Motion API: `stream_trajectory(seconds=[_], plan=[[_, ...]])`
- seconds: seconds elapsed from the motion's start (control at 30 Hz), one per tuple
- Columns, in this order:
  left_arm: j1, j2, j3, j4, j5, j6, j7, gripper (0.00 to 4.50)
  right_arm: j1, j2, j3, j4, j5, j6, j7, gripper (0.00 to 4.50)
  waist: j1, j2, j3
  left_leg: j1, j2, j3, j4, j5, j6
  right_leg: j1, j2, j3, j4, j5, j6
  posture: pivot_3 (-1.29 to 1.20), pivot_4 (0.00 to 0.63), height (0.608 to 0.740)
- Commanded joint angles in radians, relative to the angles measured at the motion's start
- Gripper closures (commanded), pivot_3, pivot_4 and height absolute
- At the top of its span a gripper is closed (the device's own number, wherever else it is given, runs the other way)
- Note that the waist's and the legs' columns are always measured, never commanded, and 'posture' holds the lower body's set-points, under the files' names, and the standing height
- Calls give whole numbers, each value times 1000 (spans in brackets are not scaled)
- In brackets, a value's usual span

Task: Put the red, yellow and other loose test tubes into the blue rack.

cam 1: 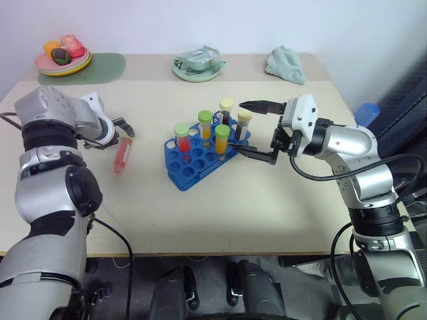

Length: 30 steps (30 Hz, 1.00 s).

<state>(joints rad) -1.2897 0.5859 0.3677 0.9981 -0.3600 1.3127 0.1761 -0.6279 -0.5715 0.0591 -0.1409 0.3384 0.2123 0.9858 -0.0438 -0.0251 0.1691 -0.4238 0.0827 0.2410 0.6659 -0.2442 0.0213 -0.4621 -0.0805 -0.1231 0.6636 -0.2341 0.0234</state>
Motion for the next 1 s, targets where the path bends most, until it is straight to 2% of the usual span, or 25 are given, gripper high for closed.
stream_trajectory(seconds=[0.03, 0.13, 0.2, 0.3, 0.4, 0.43, 0.53, 0.63, 0.7, 0.77, 0.87, 0.93, 1.0], plan=[[-52, 11, -60, 84, 69, -72, -62, 0, -14, -14, -16, -61, 3, 13, -17, 88, 0, 0, 0, 0, 0, 0, 0, 0, 0, 0, 0, 0, 0, 0, 0, 0, 150, 740], [-75, 3, -110, 141, 114, -112, -124, 0, -11, -14, -16, -72, -1, 25, -27, 88, 0, 0, 0, 0, 0, 0, 0, 0, 0, 0, 0, 0, 0, 0, 0, 0, 150, 740], [-80, -5, -146, 167, 146, -141, -163, 528, -9, -14, -17, -78, -2, 32, -33, 0, 0, 0, 0, 0, 0, 0, 0, 0, 0, 0, 0, 0, 0, 0, 0, 0, 150, 740], [-82, -12, -191, 200, 186, -162, -227, 1828, -6, -15, -19, -83, -3, 36, -39, 0, 0, 0, 0, 0, 0, 0, 0, 0, 0, 0, 0, 0, 0, 0, 0, 0, 150, 740], [-77, -14, -205, 220, 209, -181, -254, 3359, 3, -18, -21, -91, -3, 41, -46, 0, -1, 0, 0, 0, 0, 0, 0, 0, 0, -1, 0, 0, 0, 0, 0, 0, 150, 740], [-76, -14, -208, 224, 213, -184, -263, 3685, 7, -19, -22, -95, -3, 43, -49, 0, -1, 0, 0, 0, 0, 0, 1, 0, 0, -1, 0, 0, 1, 0, 0, 0, 150, 740], [-74, 2, -219, 214, 224, -138, -304, 3720, 18, -25, -24, -112, 0, 53, -54, 0, -1, 0, 0, 0, 0, 0, 1, 0, 0, -1, 0, 0, 1, 0, 0, 0, 150, 740], [-34, 41, -287, 119, 221, -28, -451, 3720, 26, -31, -27, -124, 1, 60, -60, 0, -3, 0, 0, 0, 0, 0, 1, 0, 0, -1, 0, 0, 1, 0, 0, 0, 150, 740], [53, 91, -343, -68, 162, 93, -558, 3720, 30, -34, -30, -130, 3, 64, -63, 0, -5, 0, 0, 0, 0, 1, 1, 0, 0, -1, 0, 0, 1, 0, 0, 0, 150, 740], [212, 165, -348, -396, 45, 227, -642, 3720, 35, -38, -32, -131, 4, 65, -66, 0, -16, 0, 0, 0, 0, 1, 1, 0, 0, -2, 0, 1, 2, -1, -1, 0, 150, 740], [453, 231, -217, -822, -59, 295, -688, 3720, 39, -42, -35, -120, 2, 58, -64, 0, -23, 0, 0, -1, 1, 0, 1, 0, 0, -3, -2, 3, 3, -1, -1, 0, 150, 740], [574, 175, -2, -1031, -154, 291, -741, 3720, 39, -42, -38, -111, 3, 54, -64, 0, -22, -1, 0, -1, 1, 0, 2, 0, 0, -2, -3, 3, 4, -1, -1, 0, 150, 740], [712, 147, 132, -1209, -305, 188, -893, 3720, 39, -39, -40, -105, 5, 52, -66, 0, -16, -1, 0, -2, 1, -2, 4, 0, 0, -1, -3, 2, 4, -1, -1, 0, 150, 740]])
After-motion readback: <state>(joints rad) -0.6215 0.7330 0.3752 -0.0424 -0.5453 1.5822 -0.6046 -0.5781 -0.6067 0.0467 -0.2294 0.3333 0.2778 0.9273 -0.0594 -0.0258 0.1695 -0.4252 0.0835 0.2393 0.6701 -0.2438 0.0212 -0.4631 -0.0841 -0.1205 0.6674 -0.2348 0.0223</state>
